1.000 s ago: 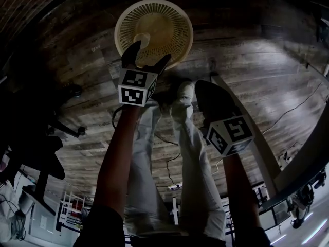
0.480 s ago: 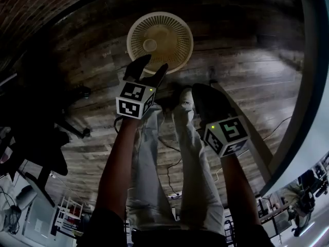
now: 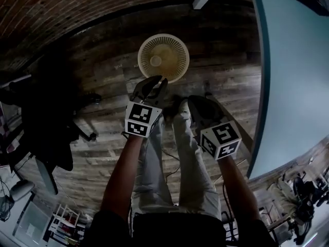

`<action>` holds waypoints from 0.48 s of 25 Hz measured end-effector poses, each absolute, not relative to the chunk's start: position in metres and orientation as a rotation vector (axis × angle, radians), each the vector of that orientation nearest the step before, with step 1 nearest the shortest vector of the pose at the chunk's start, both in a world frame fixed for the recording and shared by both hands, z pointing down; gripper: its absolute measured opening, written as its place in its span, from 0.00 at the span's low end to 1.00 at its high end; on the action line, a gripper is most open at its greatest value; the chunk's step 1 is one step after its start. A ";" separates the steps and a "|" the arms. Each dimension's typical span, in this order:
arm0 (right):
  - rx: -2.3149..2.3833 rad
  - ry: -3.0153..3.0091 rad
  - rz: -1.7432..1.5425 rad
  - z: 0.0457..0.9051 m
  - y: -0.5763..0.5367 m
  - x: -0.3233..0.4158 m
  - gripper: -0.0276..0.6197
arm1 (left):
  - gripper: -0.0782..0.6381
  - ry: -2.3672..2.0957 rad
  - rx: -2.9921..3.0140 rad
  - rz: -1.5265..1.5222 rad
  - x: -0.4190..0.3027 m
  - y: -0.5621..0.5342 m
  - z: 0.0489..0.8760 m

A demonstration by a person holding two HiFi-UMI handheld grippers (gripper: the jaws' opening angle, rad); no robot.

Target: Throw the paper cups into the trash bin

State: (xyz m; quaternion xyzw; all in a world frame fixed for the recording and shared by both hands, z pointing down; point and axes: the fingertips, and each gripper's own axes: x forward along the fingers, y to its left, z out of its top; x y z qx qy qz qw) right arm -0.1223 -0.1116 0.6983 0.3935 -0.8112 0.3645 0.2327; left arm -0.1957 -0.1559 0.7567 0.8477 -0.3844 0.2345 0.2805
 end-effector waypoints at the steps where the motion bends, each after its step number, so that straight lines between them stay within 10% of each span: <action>1: 1.077 -2.240 0.997 0.686 -0.113 -0.122 0.04 | 0.20 -1.039 2.281 0.615 -0.194 -0.156 0.742; 12: 1.088 -2.392 0.814 0.553 -0.130 -0.117 0.04 | 0.13 -1.193 2.389 0.514 -0.192 -0.153 0.582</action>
